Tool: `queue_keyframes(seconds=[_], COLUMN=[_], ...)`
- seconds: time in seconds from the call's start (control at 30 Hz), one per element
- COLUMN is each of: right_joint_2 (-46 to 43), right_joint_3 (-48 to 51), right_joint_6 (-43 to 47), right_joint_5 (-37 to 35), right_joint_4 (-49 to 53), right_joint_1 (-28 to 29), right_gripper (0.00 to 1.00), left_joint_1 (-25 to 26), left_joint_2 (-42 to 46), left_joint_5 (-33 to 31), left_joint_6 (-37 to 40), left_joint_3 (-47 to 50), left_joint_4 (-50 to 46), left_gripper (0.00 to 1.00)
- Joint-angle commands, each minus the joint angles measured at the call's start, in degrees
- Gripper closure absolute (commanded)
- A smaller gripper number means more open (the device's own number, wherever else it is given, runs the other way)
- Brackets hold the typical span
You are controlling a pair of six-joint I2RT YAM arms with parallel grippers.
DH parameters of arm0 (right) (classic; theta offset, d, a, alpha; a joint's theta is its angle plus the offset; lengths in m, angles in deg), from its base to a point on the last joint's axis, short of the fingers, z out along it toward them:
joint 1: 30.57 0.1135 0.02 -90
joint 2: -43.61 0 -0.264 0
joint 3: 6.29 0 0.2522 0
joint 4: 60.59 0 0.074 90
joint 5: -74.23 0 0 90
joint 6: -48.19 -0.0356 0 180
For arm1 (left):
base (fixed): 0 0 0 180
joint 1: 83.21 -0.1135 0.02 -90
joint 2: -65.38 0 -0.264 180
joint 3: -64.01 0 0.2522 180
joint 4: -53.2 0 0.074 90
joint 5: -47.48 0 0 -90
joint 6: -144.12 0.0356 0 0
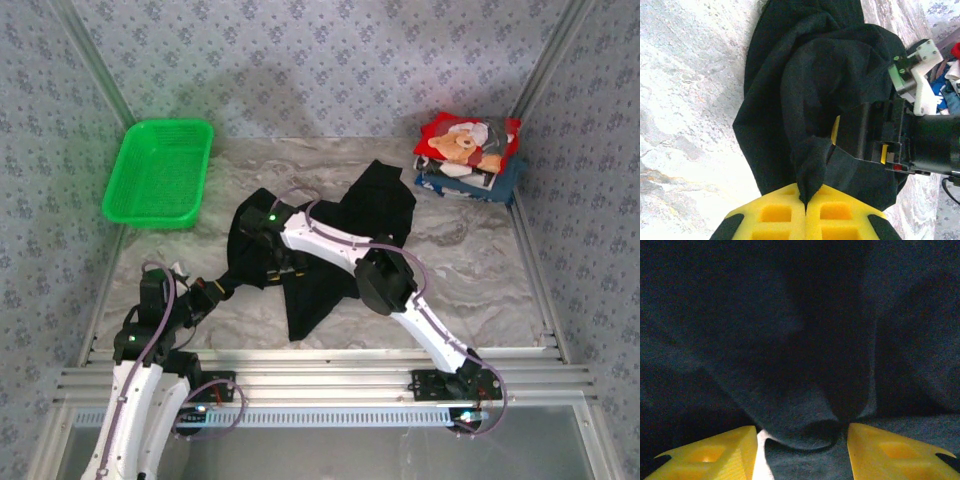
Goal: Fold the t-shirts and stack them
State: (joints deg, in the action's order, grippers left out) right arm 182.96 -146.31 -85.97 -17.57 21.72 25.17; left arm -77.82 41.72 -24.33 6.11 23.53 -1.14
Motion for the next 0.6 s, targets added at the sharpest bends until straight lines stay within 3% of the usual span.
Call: queue_keyframes(seconds=[0.0, 0.13, 0.23, 0.47, 0.57], right_joint_2=[0.98, -1.48, -3.98, -9.54, -12.72], right_joint_3=[-1.94, -2.46, -0.73, 2.30, 4.42], right_joint_6=[-1.45, -0.77, -1.08, -1.20, -1.20], right_joint_5=[-2.99, -5.19, -5.13, -3.61, -3.09], right_joint_4=[2.90, 3.32, 2.62, 1.12, -0.06], right_joint_1=[-0.16, -0.05, -0.14, -0.04, -0.20], right_gripper=[0.54, 0.64, 0.80, 0.87, 0.99], left_joint_1=[0.33, 0.35, 0.37, 0.33, 0.33], left_joint_2=[0.54, 0.46, 0.46, 0.38, 0.41], left_joint_5=[1.17, 1.14, 0.98, 0.52, 0.36], left_joint_6=[0.75, 0.75, 0.78, 0.73, 0.65], left_joint_3=[0.44, 0.39, 0.39, 0.31, 0.35], left_joint_4=[0.86, 0.99, 0.89, 0.76, 0.61], left_gripper=[1.00, 1.00, 1.00, 1.00, 1.00])
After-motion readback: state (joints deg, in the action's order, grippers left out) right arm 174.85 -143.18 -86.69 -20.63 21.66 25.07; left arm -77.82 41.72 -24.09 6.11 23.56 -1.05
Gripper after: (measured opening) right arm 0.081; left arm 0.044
